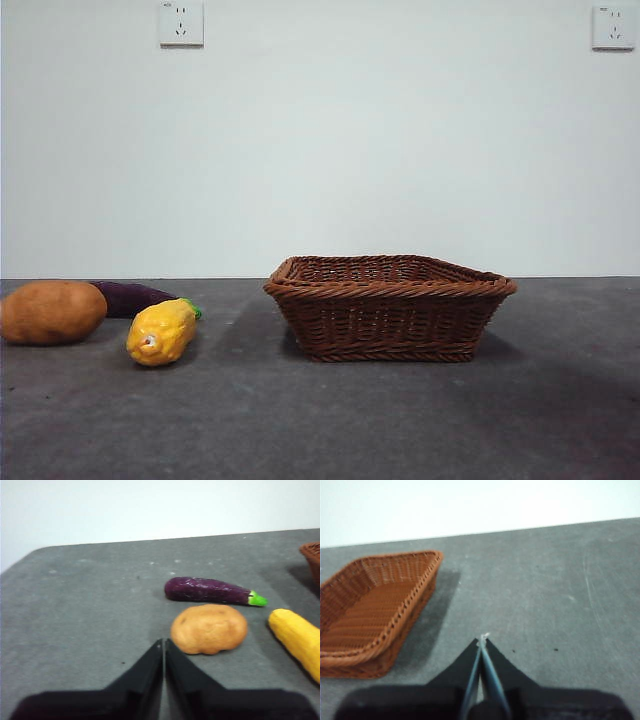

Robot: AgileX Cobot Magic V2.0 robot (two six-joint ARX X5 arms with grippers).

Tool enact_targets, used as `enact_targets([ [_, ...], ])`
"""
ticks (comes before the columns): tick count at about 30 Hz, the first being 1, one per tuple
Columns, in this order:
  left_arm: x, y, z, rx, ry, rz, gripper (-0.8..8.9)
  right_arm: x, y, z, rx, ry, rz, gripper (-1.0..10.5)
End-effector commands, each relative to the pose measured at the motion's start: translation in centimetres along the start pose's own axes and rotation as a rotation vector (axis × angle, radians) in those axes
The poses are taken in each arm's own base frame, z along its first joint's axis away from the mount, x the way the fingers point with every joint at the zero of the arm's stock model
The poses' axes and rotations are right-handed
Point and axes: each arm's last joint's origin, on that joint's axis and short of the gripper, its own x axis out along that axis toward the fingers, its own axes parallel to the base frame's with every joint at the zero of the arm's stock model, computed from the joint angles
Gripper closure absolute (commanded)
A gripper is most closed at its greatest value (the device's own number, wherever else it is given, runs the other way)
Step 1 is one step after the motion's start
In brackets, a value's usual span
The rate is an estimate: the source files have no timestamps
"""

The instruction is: Help me put the vegetables on the table into the basket

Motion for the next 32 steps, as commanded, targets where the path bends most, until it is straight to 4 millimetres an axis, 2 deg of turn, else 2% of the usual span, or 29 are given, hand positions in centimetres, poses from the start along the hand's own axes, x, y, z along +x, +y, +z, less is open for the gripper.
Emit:
enact_targets([
  [1,-0.2,-0.1,0.4,-0.05,0.002,-0.041,8.22,-0.2,0.2,0.7,0.029,-0.025,0.029,9.6],
  [7,-1.1,0.0,2.8,-0.071,0.01,-0.062,8.22,-1.1,0.6,3.9,0.11,-0.087,0.039,9.6],
  [11,-1.8,0.0,5.1,-0.155,0.0,-0.076,8.22,-1.7,0.9,6.9,0.132,-0.084,0.056,9.6],
  [16,-2.5,0.0,8.3,-0.16,-0.015,-0.111,8.22,-2.2,1.4,10.8,0.118,0.016,0.069,9.6],
  [21,-2.8,-0.3,11.7,-0.138,0.076,-0.227,8.22,-2.2,1.9,14.5,0.029,0.165,0.12,9.6],
  [27,-2.6,-0.8,15.6,-0.117,0.196,-0.365,8.22,-2.1,2.5,17.7,-0.007,0.326,0.214,9.6],
  [32,-2.6,-1.0,18.4,-0.073,0.266,-0.436,8.22,-2.3,2.8,19.6,-0.022,0.381,0.265,9.6],
])
